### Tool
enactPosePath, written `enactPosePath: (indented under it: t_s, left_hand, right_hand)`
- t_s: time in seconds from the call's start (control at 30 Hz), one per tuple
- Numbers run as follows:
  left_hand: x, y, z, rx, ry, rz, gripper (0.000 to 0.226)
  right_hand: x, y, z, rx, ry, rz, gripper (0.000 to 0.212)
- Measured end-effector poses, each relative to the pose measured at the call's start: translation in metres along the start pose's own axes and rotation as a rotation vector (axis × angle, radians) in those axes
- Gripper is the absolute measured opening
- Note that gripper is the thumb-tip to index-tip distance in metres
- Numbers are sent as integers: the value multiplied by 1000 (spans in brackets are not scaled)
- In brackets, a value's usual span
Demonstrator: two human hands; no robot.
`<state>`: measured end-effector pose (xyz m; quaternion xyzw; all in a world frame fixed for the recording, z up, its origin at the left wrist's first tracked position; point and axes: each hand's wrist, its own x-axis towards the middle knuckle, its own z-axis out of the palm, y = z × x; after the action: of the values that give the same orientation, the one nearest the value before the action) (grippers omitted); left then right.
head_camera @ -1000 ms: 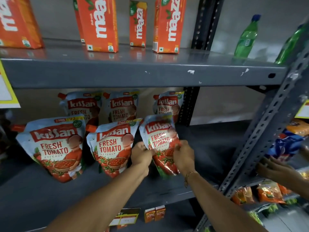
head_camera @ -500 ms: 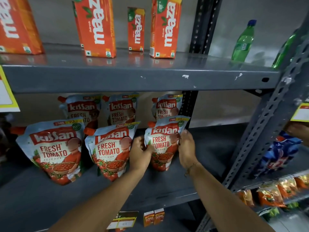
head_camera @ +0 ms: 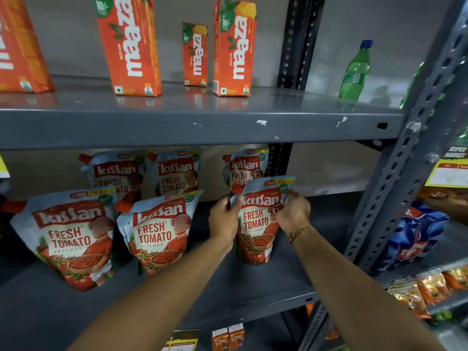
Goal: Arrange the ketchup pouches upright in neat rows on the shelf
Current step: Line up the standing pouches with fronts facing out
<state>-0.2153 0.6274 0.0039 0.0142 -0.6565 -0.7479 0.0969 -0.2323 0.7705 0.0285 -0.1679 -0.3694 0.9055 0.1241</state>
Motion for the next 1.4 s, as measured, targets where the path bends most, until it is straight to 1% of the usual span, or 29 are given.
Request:
enactPosePath:
  t_s: [0.1,0.23,0.33,0.53,0.6,0.7,0.73,0.77,0.8,0.87,0.9,0.93,0.97,1.0,1.03,1.07,1.1,1.13,1.17,1.2,1.23,1.27,1.33,1.4]
  left_hand:
    - [5,-1,12,-19,-28,-6,7]
    - [11,5,19,-38,-47,0,14]
    - [14,4,18,-43,-64,17,14]
    - [14,-1,20,-95,-100,3,15]
    - [13,-2,19,-89,-100,-3,15]
    - [13,-2,13,-26,-90,26,11]
    - [11,1,13,-14,-81,43,6]
    - [8,-2,14,16,-61,68,6]
    - [4,-4,12,62,-46,99,11]
    - [-12,-6,2,200,7,166,13]
    - [-21,-10,-4,246,20,213,16]
    - [-32,-17,-2,249,73,221,23]
    - [-33,-21,-55,253,233,238,30]
    - [-39,-24,-69,225,329,213,34]
    - [-45,-28,-74,158,378,201,36]
    - [-49,-31,-81,127,421,174,38]
    - [-52,-32,-84,110,457,147,37]
    - [-54,-31,-83,112,491,125,33]
    - [-56,-26,-87,97,516,108,26]
    - [-55,-21,-95,106,558,99,20]
    - [-53,-18,-105,134,609,82,16]
    - [-50,-16,-114,182,654,57,19]
    - [-48,-11,-125,265,689,-37,43]
    - [-45,-5,-131,292,698,-103,62]
  right_hand:
    - [6,-7,-4,52,38,-39,33]
    - [14,-11,-7,67,59,-68,32]
    - [18,-11,-10,80,50,-73,32]
    - [22,-10,-10,29,103,-114,32]
    - [21,-11,-9,22,96,-123,32]
    - [12,-8,-4,-27,136,-124,33]
    - [11,-8,-3,-80,163,-132,31]
    - [6,-7,-2,-167,216,-144,27]
    - [3,-3,-5,-272,312,-155,26]
    - [-7,17,-10,-430,595,-138,38]
    - [-18,28,-9,-487,690,-147,43]
    - [-29,36,-16,-534,700,-187,43]
    - [-53,85,17,-592,526,-258,36]
    - [-70,106,23,-639,347,-381,23]
    - [-82,121,21,-692,175,-477,11]
    - [-91,133,23,-721,21,-495,8]
    - [-97,140,28,-752,-108,-484,14]
    - [-96,140,33,-758,-187,-416,24]
    - [-90,139,41,-738,-226,-314,31]
    - [-89,140,55,-690,-262,-215,32]
    - [-89,139,68,-626,-288,-138,28]
    - [-88,138,78,-540,-307,-71,26]
    - [-86,138,88,-394,-309,48,26]
    - [-88,139,89,-285,-321,123,24]
